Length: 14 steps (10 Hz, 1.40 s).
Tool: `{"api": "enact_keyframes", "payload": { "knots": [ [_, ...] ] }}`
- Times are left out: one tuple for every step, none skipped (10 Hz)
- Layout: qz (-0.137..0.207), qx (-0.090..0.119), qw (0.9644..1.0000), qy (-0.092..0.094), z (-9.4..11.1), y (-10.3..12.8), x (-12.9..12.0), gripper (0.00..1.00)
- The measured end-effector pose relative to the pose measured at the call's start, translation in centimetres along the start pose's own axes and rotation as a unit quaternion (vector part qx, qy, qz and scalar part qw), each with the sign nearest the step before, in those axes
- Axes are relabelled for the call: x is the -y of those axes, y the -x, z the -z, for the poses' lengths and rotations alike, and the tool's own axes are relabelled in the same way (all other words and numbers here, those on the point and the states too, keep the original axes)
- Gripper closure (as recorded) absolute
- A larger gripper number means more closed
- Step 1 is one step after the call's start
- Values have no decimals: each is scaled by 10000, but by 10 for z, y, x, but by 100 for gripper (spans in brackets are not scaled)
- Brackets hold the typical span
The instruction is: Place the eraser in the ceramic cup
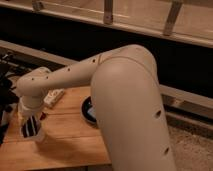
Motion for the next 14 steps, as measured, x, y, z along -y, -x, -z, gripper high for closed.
{"api": "enact_keyframes", "payload": {
  "knots": [
    [14,-60,10000,73,-5,-2,-1,63],
    [24,-127,9998,142,-11,-5,-1,52],
    [2,-159,9997,176,-13,-6,1,43],
    [-7,-179,9997,172,-15,-8,2,33],
    [-34,-171,9997,169,-16,-9,2,24],
    [-60,-97,9999,118,-16,-10,3,20],
    [-59,23,10000,52,-13,-11,2,20],
    [-51,265,9996,-53,-4,-9,-2,20],
    [-38,395,9991,-127,2,-9,-3,20],
    [11,596,9980,-230,12,-8,-9,20],
    [83,756,9966,-325,21,-7,-14,20],
    [134,847,9956,-378,26,-7,-18,20],
    [170,977,9941,-449,31,-6,-21,20],
    [200,1174,9916,-508,39,-5,-27,21]
  ]
}}
